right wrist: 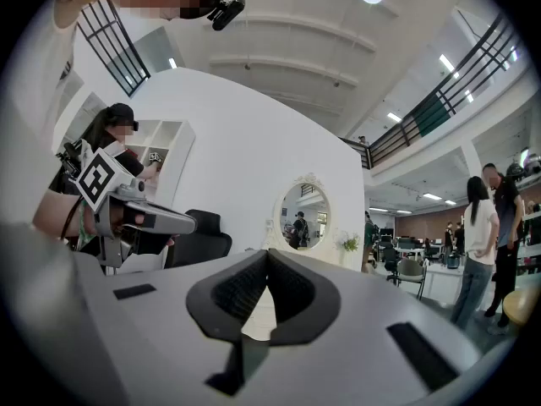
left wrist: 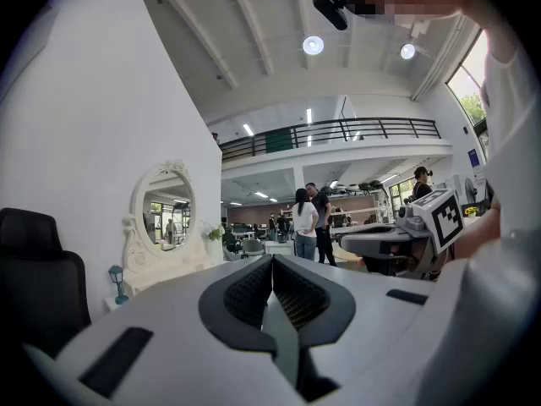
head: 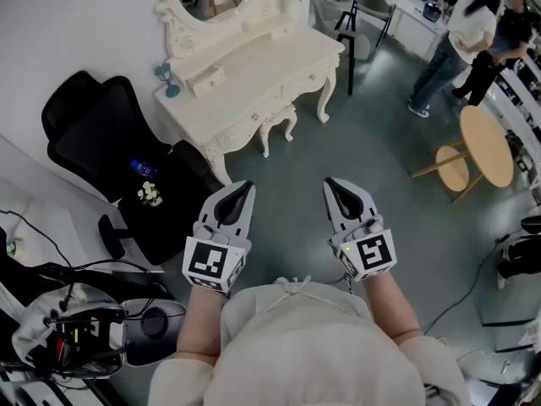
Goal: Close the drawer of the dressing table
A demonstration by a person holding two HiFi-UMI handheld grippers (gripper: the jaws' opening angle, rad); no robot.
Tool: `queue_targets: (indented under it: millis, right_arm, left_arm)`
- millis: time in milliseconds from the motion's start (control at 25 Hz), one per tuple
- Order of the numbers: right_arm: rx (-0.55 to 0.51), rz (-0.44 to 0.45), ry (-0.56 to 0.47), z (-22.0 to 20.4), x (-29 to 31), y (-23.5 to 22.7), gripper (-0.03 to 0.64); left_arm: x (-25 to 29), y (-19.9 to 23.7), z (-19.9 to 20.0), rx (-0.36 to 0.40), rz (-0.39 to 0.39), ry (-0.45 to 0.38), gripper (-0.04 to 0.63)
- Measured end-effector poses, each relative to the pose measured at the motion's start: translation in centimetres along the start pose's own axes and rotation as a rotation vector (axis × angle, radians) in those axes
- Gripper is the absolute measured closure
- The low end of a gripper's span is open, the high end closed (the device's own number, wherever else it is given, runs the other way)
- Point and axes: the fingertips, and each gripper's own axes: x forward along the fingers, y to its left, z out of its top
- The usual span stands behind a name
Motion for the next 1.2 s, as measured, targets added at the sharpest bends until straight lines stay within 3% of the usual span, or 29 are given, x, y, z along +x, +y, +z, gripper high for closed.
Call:
queue_targets:
  millis: [480,720,760,800,840,1200]
  right_arm:
    - [0.007,-0.013,0.009,-2.2,0.4,0.7,0.615]
    - [0.024,-0.02,0.02,-2.8,1.7,1.0,0.611]
    - [0.024,-0.021,0.025,-2.8,2.1,1.0,0.611]
    - [0.025,-0.022,0.032,-2.9,2.5,1.0,0.611]
    - [0.025,-0.022,0.04,-2.9,3.0,0.9,0.611]
    - [0.041,0.041,0.071,-4.3,8.2,-1.1,0.611]
  left_arm:
    - [-0.2,0.4,-1.8,-0.007,-0.012,-0.002,0.577]
    - [0.1,1.5,-2.3,-0.056,-0.018,-0.037,0.565]
    - [0.4,1.9,-2.6,-0.062,-0.017,-0.036,0.479]
    - [0.6,2.3,-2.9,-0.065,-0.012,-0.029,0.309]
    - [0.8,2.9,-3.2,-0.063,0.002,-0.02,0.255]
    - [3.5,7.1,-4.6,-0.079,0.116,0.051,0.249]
